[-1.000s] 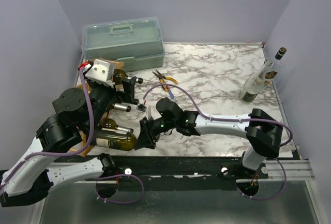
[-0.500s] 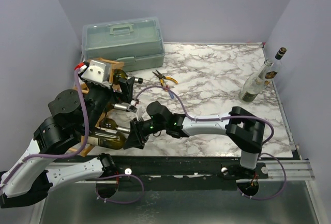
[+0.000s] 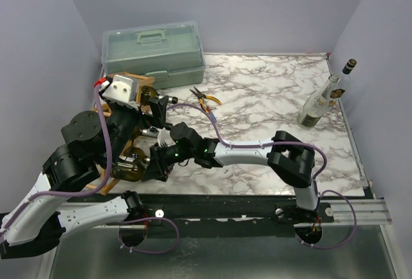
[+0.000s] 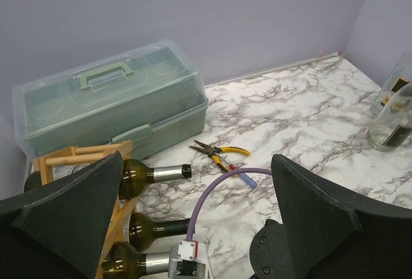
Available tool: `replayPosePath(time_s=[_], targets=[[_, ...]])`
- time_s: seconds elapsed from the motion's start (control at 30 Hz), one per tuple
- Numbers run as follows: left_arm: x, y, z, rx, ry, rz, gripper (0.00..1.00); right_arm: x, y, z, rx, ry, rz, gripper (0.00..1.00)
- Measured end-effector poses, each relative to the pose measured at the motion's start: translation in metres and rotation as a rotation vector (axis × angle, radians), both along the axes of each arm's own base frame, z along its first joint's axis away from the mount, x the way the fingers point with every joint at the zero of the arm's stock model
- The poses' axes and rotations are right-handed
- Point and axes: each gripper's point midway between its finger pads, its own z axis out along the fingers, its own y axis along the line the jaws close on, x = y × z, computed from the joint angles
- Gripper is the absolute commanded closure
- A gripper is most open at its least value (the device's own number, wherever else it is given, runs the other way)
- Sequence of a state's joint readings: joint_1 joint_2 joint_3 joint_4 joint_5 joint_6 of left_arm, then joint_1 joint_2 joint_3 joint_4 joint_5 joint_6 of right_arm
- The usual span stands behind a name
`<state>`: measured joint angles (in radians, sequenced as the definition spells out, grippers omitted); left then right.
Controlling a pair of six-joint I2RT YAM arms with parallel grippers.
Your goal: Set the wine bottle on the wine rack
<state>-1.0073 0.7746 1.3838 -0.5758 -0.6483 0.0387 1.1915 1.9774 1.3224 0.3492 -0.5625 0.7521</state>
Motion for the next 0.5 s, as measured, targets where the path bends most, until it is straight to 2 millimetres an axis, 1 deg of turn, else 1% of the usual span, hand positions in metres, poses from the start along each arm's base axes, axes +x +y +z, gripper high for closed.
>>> replayPosePath(time_s=[0.3, 0.5], targets=[[0.0, 0.0, 0.0, 0.001, 0.0, -0.002, 0.01, 0.003, 0.01, 0.0, 0.006, 0.01, -0.003, 0.99], [0.0, -0.001, 0.0, 0.001, 0.0, -0.002, 0.01, 0.007, 0.023, -0.002, 0.012, 0.009, -0.014, 0.99]])
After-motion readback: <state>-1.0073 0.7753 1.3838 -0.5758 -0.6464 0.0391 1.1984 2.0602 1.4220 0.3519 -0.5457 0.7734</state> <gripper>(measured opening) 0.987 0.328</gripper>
